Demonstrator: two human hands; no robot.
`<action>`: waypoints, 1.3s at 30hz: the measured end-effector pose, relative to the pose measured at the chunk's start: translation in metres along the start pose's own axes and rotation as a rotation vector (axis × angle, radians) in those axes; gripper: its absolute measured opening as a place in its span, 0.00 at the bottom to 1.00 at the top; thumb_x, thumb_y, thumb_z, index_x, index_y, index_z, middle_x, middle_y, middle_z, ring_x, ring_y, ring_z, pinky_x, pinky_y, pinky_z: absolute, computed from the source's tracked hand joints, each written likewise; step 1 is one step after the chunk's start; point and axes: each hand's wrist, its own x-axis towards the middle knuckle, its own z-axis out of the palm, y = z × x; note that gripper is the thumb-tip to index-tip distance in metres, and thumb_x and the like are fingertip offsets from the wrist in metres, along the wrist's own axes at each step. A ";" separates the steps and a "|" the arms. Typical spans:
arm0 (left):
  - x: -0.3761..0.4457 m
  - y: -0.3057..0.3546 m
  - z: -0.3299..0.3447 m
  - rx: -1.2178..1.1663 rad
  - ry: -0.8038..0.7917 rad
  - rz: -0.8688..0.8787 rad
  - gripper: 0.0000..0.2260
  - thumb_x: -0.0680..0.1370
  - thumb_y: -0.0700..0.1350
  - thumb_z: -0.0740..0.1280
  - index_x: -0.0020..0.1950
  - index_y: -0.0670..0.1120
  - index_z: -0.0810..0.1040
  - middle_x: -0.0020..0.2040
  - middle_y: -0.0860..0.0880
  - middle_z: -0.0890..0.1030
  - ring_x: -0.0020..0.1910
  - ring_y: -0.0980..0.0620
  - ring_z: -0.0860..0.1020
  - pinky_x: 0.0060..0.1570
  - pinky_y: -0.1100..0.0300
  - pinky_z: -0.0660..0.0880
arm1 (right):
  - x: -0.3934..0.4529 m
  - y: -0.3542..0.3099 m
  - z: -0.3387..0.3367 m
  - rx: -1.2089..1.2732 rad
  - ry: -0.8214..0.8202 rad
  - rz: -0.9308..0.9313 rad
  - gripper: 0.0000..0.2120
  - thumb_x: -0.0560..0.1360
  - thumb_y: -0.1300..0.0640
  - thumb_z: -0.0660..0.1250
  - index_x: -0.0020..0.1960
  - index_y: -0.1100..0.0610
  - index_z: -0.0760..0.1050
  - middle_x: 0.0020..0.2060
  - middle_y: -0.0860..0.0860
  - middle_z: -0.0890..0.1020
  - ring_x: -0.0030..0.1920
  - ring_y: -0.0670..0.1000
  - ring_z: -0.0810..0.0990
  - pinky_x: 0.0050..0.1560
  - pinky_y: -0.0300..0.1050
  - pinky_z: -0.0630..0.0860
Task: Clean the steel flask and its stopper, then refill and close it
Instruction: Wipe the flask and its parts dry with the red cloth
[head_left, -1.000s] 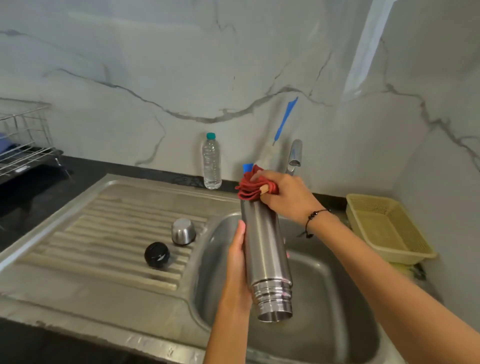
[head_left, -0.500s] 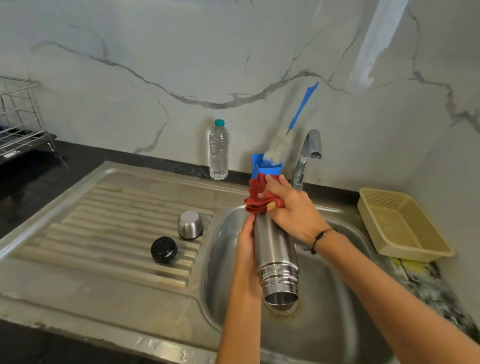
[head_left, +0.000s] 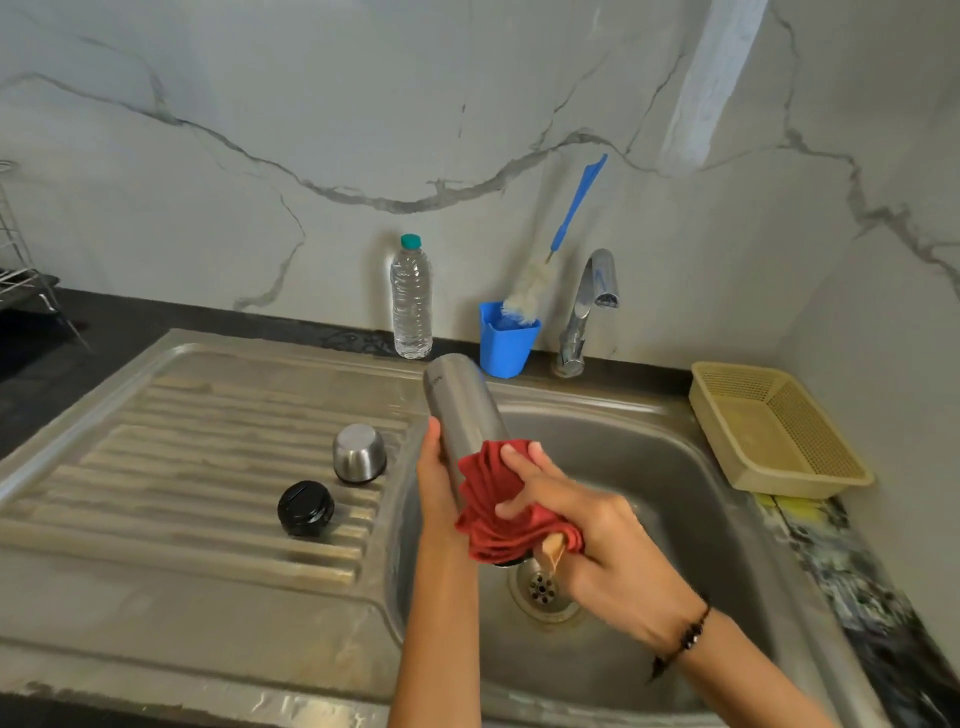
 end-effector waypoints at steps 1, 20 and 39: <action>-0.002 -0.001 0.002 -0.020 -0.005 0.004 0.35 0.69 0.64 0.64 0.65 0.38 0.71 0.48 0.36 0.79 0.46 0.41 0.81 0.45 0.49 0.80 | 0.004 -0.002 -0.008 0.075 0.000 0.025 0.14 0.70 0.56 0.57 0.49 0.50 0.79 0.60 0.43 0.76 0.66 0.30 0.63 0.70 0.32 0.58; -0.021 -0.001 0.020 0.239 -0.148 0.096 0.22 0.76 0.57 0.62 0.55 0.40 0.79 0.43 0.40 0.83 0.39 0.45 0.81 0.40 0.53 0.80 | 0.101 0.006 -0.028 -0.268 0.119 0.178 0.24 0.73 0.64 0.60 0.64 0.45 0.73 0.73 0.49 0.63 0.73 0.48 0.61 0.72 0.41 0.56; -0.020 -0.013 0.013 0.023 -0.245 -0.027 0.29 0.74 0.61 0.63 0.60 0.37 0.78 0.49 0.39 0.82 0.46 0.43 0.82 0.44 0.52 0.81 | 0.009 -0.013 -0.036 0.309 0.180 0.182 0.20 0.65 0.69 0.58 0.49 0.55 0.82 0.48 0.46 0.84 0.55 0.42 0.80 0.60 0.38 0.72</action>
